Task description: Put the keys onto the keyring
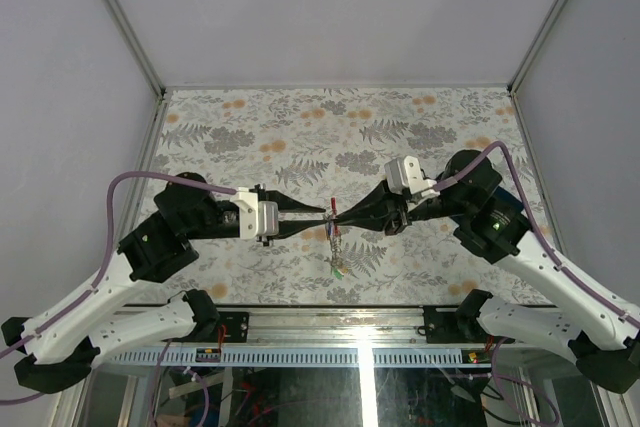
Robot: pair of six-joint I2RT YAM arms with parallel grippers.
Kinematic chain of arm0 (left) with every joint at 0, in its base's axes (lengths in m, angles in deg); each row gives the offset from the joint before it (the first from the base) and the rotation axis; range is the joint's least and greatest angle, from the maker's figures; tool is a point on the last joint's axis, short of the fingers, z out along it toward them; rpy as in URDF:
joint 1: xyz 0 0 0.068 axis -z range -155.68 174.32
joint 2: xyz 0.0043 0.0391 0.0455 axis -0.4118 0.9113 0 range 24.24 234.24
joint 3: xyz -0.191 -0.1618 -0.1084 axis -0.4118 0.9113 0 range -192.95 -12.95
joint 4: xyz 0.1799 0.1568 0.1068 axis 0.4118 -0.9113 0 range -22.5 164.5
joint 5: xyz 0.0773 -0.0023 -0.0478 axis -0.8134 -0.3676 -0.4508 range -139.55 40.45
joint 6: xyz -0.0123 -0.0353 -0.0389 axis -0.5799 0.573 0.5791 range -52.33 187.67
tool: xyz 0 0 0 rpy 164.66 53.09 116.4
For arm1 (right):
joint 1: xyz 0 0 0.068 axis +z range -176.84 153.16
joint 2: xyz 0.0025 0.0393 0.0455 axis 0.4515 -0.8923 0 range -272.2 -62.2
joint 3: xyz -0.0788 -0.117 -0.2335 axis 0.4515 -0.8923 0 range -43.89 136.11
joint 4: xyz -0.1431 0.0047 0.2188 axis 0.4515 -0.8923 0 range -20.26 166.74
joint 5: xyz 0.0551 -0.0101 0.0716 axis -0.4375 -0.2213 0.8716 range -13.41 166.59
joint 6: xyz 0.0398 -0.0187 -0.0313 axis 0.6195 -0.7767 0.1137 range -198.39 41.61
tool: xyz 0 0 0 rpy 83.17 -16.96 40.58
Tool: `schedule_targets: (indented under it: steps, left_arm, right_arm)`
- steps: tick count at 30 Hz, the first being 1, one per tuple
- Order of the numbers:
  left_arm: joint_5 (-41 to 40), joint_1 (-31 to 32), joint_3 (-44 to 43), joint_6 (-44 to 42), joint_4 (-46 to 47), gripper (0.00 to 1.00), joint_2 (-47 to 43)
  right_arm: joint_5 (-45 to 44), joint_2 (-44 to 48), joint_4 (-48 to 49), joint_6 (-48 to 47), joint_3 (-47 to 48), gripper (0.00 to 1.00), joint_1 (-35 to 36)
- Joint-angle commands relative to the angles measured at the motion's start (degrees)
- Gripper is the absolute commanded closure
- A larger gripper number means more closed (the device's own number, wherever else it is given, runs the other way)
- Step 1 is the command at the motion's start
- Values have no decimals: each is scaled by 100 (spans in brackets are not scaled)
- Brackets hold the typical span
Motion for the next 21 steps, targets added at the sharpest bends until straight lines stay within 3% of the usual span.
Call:
schedule_targets:
  steps: [1, 6, 12, 21]
  left_arm:
    - [217, 26, -170, 58, 231, 81, 86]
    - [386, 25, -256, 0, 57, 81, 164]
    - [444, 22, -364, -53, -143, 100, 259]
    - [279, 20, -313, -97, -193, 100, 220]
  right_arm:
    - [127, 195, 373, 103, 202, 100, 26]
    - [125, 208, 410, 121, 203, 100, 24]
    - [81, 250, 490, 141, 185, 100, 26]
    - [-299, 438, 765, 268, 83, 100, 22]
